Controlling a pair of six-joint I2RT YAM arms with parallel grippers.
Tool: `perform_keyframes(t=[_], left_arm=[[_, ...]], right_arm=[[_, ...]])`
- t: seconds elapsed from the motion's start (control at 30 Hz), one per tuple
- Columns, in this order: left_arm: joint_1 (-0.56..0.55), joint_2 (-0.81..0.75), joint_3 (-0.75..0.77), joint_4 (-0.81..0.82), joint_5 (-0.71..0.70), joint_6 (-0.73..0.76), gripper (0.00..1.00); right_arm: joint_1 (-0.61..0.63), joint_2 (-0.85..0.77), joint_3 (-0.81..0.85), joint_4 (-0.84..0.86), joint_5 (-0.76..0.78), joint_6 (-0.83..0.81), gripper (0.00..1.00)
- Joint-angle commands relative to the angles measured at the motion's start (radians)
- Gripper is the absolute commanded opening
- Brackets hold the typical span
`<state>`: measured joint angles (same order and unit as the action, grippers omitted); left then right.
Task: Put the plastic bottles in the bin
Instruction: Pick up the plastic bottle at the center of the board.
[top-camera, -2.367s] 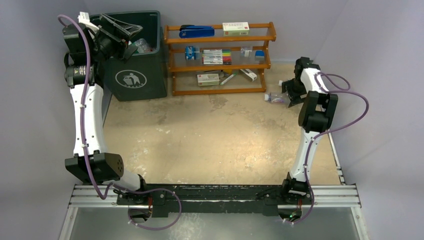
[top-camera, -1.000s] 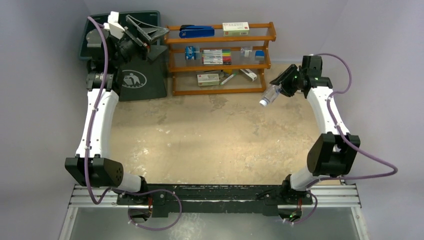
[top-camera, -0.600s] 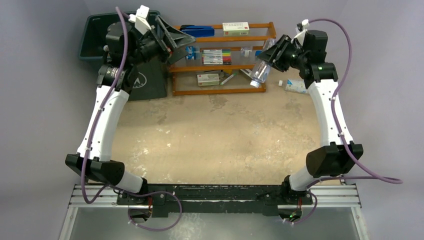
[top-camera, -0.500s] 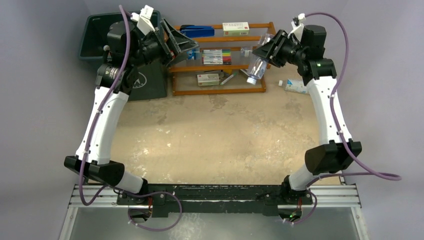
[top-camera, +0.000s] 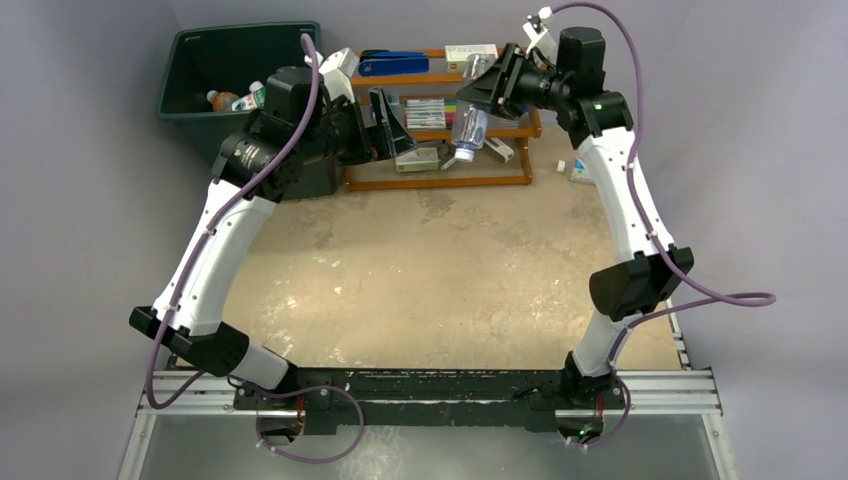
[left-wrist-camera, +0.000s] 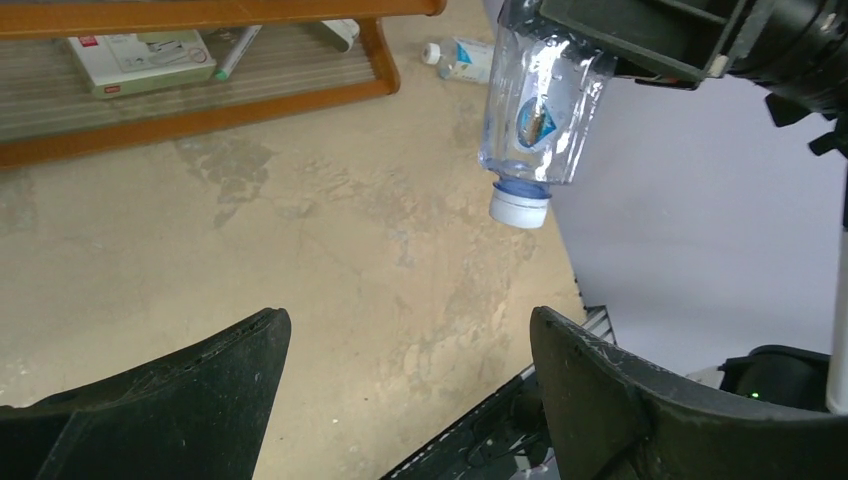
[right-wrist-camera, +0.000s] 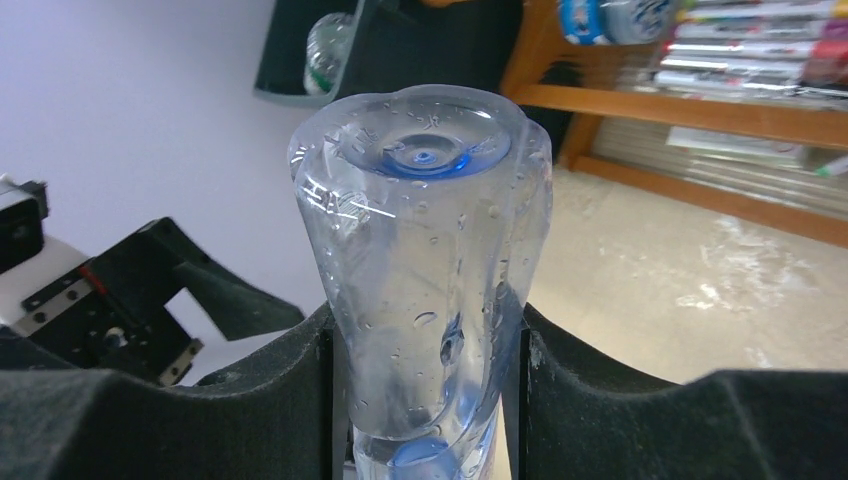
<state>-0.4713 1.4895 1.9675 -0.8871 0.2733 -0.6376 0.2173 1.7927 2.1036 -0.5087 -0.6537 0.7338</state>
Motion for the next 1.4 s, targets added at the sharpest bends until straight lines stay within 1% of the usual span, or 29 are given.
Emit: perform_keyframes(t=[0.0, 0.13, 0.5, 0.73, 0.97, 1.3, 1.37], left_arm=[[-0.032, 0.000, 0.034, -0.005, -0.084, 0.065, 0.89], [-0.044, -0.007, 0.020, 0.020, -0.088, 0.059, 0.90], [-0.064, -0.023, -0.009, 0.108, -0.066, 0.046, 0.90], [-0.076, -0.022, -0.030, 0.133, -0.061, 0.051, 0.90], [-0.078, -0.008, -0.010, 0.061, -0.101, 0.110, 0.90], [-0.081, -0.002, -0.019, 0.146, -0.084, 0.086, 0.90], [-0.081, 0.002, -0.020, 0.150, -0.082, 0.085, 0.86]], right_arm=[[0.056, -0.007, 0.062, 0.058, -0.060, 0.055, 0.22], [0.105, -0.007, 0.032, 0.131, -0.073, 0.120, 0.22], [0.204, 0.044, 0.062, 0.175, -0.079, 0.179, 0.22], [0.236, 0.075, 0.101, 0.189, -0.096, 0.204, 0.21], [0.246, 0.084, 0.118, 0.237, -0.129, 0.264, 0.21], [0.270, 0.080, 0.099, 0.249, -0.139, 0.274, 0.22], [0.271, 0.082, 0.099, 0.253, -0.141, 0.277, 0.22]])
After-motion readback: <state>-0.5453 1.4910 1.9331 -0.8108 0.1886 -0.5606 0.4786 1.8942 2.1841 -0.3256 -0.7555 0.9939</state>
